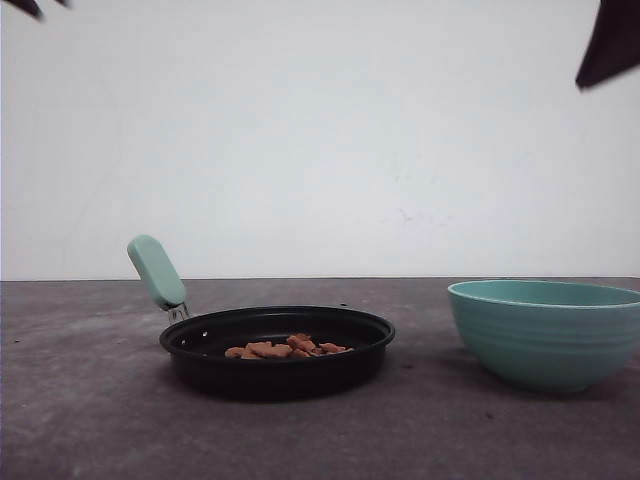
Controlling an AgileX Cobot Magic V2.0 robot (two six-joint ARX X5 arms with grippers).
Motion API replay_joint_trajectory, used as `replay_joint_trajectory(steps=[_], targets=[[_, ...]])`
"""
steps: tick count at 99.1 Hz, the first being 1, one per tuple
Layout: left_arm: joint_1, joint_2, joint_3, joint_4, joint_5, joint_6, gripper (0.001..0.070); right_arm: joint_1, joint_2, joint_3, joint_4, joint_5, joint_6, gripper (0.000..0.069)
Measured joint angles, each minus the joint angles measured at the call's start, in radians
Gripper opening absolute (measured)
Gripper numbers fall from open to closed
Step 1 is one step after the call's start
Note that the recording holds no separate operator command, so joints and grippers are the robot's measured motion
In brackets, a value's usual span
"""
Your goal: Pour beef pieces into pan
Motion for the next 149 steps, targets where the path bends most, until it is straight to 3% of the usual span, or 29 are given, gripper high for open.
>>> replay_joint_trajectory(steps=[12, 34, 54, 78, 149], targets=[[0.014, -0.107, -0.082, 0.011, -0.026, 0.048, 0.0014, 0.000, -0.047, -0.046, 0.031, 0.034, -0.028, 0.0011], [0.020, -0.238, -0.309, 0.070, -0.028, 0.062, 0.0014, 0.000, -0.101, -0.047, 0.111, 0.071, -0.037, 0.0011], [0.020, -0.326, -0.503, 0.080, -0.024, -0.029, 0.0014, 0.000, -0.131, -0.047, 0.127, 0.074, -0.039, 0.0011], [0.020, -0.333, -0.508, 0.105, -0.024, -0.093, 0.0014, 0.000, -0.161, -0.047, 0.134, 0.074, -0.039, 0.0011], [0.020, -0.335, -0.508, 0.112, -0.024, -0.104, 0.0014, -0.001, -0.215, -0.047, 0.133, 0.074, -0.039, 0.0011]])
